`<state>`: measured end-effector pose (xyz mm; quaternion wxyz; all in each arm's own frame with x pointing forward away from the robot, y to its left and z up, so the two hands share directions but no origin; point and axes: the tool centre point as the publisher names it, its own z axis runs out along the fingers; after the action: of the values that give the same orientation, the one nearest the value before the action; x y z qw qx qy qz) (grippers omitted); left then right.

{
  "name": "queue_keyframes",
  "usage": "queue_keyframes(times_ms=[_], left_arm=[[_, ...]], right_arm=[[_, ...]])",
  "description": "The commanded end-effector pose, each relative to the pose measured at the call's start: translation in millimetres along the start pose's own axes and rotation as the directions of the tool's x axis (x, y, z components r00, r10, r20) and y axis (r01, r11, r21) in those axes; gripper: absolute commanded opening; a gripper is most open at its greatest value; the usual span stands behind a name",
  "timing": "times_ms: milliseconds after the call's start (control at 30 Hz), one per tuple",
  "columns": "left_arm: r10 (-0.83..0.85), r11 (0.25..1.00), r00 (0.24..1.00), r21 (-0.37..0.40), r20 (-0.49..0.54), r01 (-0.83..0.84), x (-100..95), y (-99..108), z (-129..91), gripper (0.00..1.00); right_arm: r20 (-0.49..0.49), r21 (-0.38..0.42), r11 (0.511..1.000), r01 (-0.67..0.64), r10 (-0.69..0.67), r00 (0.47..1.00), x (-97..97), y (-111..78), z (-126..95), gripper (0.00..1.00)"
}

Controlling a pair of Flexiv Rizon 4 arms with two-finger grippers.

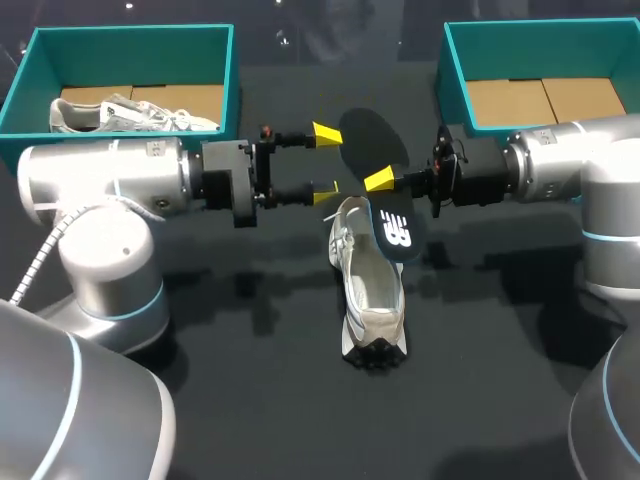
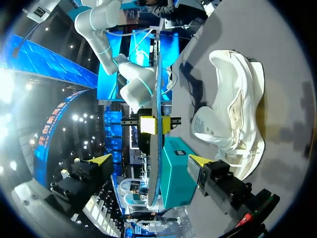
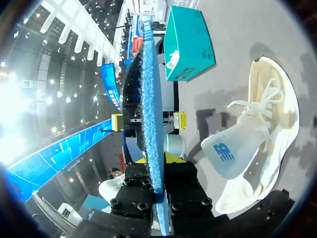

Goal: Take the shoe out of the shoebox, open the shoe tongue, remove and reinsert the insole, then place the shoe into the shoebox

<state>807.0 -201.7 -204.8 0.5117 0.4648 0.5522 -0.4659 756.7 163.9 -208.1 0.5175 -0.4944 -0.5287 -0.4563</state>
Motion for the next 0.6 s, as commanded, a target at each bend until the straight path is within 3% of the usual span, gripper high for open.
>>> queue_keyframes(times_ms=[33,100,167,600], left_arm=[[0.005,1.000,1.000,-0.005,0.026,-0.004,4.6,3,15,0.85],[0.006,1.000,1.000,-0.007,0.026,-0.005,5.7,6,20,0.82],[0.005,1.000,1.000,-0.010,0.026,-0.005,7.0,9,25,0.73],[0.005,1.000,1.000,-0.001,0.025,-0.005,7.4,4,41,0.49]], right_arm=[[0.002,0.000,1.000,-0.001,0.001,1.000,0.0,-0.6,1,0.00],[0.002,0.000,1.000,-0.001,0.001,1.000,0.0,-0.6,1,0.00],[0.002,0.000,1.000,-0.001,0.001,1.000,0.0,-0.6,1,0.00],[-0.016,-0.005,1.000,-0.013,0.013,1.000,-0.8,-5.6,4,0.00]])
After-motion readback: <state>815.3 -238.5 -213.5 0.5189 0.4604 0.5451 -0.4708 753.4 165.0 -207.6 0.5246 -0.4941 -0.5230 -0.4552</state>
